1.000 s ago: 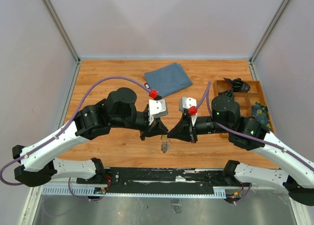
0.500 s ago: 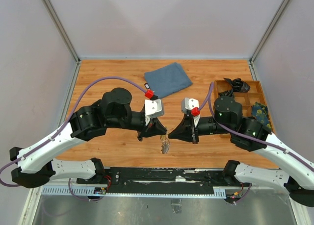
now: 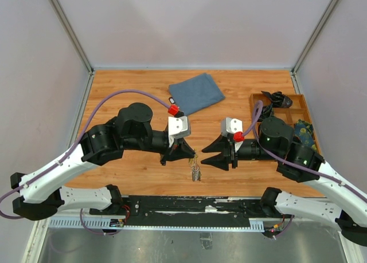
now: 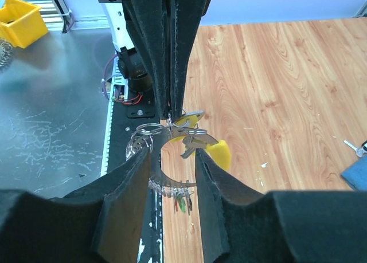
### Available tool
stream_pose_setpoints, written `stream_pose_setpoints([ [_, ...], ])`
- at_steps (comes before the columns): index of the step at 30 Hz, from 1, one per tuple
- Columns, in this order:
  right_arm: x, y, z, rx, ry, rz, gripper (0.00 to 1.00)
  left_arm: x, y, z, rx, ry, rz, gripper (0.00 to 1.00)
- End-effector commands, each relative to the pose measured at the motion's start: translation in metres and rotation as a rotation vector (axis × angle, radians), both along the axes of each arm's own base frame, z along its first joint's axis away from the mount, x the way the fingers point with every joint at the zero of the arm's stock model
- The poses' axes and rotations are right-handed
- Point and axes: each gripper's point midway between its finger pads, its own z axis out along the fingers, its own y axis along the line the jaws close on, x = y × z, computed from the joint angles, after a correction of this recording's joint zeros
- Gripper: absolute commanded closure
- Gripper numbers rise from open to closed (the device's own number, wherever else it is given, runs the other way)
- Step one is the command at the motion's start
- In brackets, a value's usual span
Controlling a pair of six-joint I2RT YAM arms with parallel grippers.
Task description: Put the keys on the keyring
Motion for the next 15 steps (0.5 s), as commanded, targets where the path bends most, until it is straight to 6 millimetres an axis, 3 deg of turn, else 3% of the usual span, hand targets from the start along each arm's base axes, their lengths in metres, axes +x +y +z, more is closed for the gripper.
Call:
stream_pose_setpoints([
  [1,0.01,-0.001,0.004,0.015,-0.044,-0.033,0.61,-0.008,-0.003,0.026,-0.086,-0.025,-0.04,1.0],
  [8,0.003,0.012,0.009,0.024,-0.005,0.035,0.63,-0.009,-0.005,0.024,-0.081,-0.022,-0.05,1.0],
  [15,-0.005,0.016,0.015,0.047,0.018,0.085,0.73,-0.009,-0.004,0.023,-0.078,-0.02,-0.051,0.99],
])
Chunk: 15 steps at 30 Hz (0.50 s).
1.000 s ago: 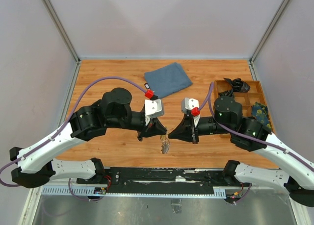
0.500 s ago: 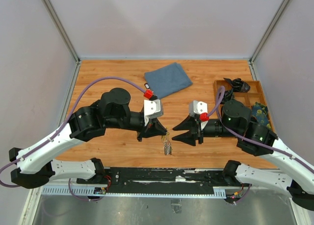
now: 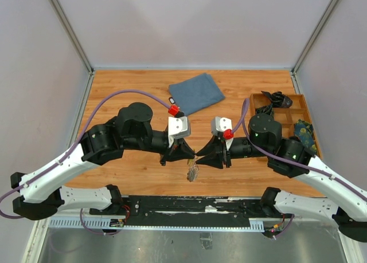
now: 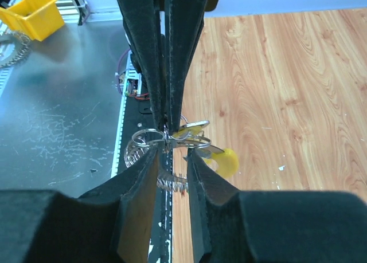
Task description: Put the keys on the keyring
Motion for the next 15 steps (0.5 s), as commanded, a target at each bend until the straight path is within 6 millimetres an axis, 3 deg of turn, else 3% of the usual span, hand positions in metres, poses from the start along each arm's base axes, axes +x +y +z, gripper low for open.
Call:
stream_pose_setpoints([
  [1,-0.0065,0.0013,0.0291,0.092,-0.018,0.039,0.74,-0.0053,-0.0038,0.0219,-0.074,-0.027,-0.03,0.99],
  [10,-0.0071,0.0039,0.033,0.11,-0.013,0.047,0.79,-0.0059,-0.0047,0.0204,-0.068,-0.027,-0.038,1.0],
  [15,-0.0051,0.0059,0.0328,0.107,-0.006,0.041,0.91,-0.0066,-0.0053,0.0181,-0.063,-0.022,-0.044,0.99],
])
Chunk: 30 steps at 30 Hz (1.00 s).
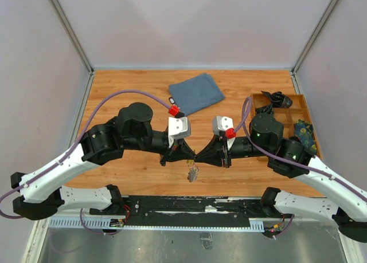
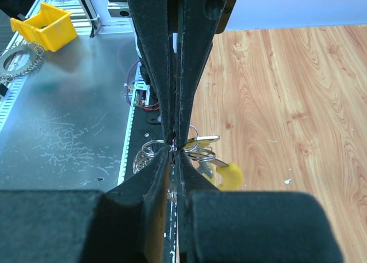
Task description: Put the keys on the keyring
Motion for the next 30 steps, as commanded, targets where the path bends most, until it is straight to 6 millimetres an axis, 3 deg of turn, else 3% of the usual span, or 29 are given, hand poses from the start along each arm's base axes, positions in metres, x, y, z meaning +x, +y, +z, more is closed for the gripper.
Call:
stream_pose_setpoints([
  [1,0.002,0.002,0.021,0.057,-0.018,0.0,0.94,-0.006,-0.005,0.018,-0.062,-0.023,-0.038,0.99],
  [3,0.002,0.002,0.021,0.055,-0.011,-0.001,0.99,-0.006,-0.005,0.017,-0.06,-0.023,-0.038,0.99],
  [7,0.0,0.002,0.019,0.04,0.003,0.008,1.0,-0.004,-0.004,0.018,-0.064,-0.028,-0.03,0.98],
  [13,0.003,-0.005,0.026,0.055,-0.032,-0.028,1.0,-0.003,0.003,0.035,-0.157,-0.053,0.015,0.73],
  [16,0.001,-0.009,0.028,0.052,-0.046,-0.027,1.0,-0.003,0.006,0.043,-0.222,-0.056,0.035,0.65],
  [30,0.001,-0.018,0.053,0.121,-0.065,-0.069,1.0,-0.005,0.002,0.03,-0.287,-0.035,0.034,0.61],
])
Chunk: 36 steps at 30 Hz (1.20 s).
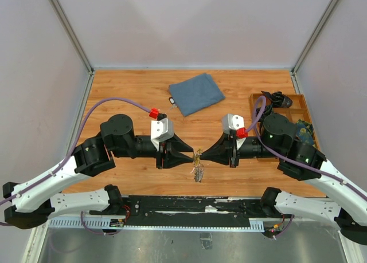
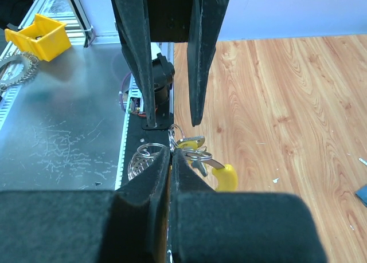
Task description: Put the keys on the keyring
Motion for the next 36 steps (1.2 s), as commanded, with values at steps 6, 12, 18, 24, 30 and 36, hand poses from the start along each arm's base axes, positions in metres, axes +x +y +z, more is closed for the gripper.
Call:
stream_pose_setpoints([
  [6,0.001,-0.003,0.033,0.101,-0.036,-0.019,1.0,-0.002,-0.009,0.01,-0.053,-0.015,-0.027,0.7],
  [12,0.0,-0.004,0.037,0.118,-0.034,-0.018,1.0,-0.002,-0.01,0.008,-0.046,-0.011,-0.027,0.77],
  [18,0.0,-0.006,0.044,0.147,-0.043,-0.031,1.0,-0.001,-0.011,0.005,-0.036,-0.008,-0.025,0.79],
  [24,0.002,-0.008,0.051,0.178,-0.047,-0.047,1.0,-0.001,-0.014,0.004,-0.03,-0.004,-0.035,0.89],
  [30,0.005,-0.008,0.054,0.203,-0.037,-0.071,1.0,-0.002,-0.016,0.005,-0.032,-0.004,-0.044,0.98],
  [36,0.009,-0.007,0.056,0.232,-0.027,-0.099,1.0,-0.003,-0.016,0.006,-0.033,-0.001,-0.048,0.89],
])
